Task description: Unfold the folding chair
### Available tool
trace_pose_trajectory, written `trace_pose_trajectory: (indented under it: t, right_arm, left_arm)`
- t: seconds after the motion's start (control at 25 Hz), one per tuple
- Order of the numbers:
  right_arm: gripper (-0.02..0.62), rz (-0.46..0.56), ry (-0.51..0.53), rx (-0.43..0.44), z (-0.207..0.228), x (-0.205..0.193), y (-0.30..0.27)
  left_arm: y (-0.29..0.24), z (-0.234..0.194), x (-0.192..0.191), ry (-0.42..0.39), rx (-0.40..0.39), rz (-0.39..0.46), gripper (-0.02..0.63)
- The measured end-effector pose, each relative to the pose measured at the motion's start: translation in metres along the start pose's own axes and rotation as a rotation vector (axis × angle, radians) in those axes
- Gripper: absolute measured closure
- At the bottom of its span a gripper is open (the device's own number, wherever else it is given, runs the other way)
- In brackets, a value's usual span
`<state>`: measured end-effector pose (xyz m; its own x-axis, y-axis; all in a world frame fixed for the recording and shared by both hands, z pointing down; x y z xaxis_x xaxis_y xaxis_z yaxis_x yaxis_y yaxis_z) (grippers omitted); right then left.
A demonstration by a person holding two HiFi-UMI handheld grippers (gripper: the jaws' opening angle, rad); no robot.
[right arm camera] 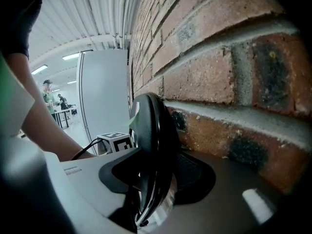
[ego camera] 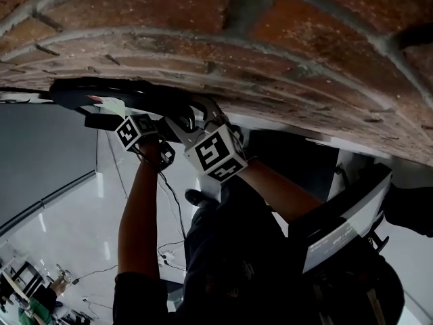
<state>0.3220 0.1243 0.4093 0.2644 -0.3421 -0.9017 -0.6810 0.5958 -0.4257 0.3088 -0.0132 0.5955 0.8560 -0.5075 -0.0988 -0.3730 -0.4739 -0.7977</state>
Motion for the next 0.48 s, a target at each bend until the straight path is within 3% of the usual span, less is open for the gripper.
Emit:
trace_pose_trajectory:
  t: [0.48]
  right_arm:
    - [0.417, 0.014, -0.005, 0.024, 0.0008, -0.0026, 0.0003]
  left_arm:
    - [0.0020, -0.0004, -0.0015, -0.008, -0.002, 0.002, 0.164]
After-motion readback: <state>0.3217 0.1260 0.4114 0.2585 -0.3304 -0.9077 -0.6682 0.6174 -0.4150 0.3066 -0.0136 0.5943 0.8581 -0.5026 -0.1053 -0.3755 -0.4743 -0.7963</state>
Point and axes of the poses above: the fingertips, and each gripper's own axes: y backward along the fingers, z to its right, x out of its top, the point moved 6 cm from there along y, backward along the fingers, and after that the axes turned 9 degrees about -x, right-handed, at the moved point
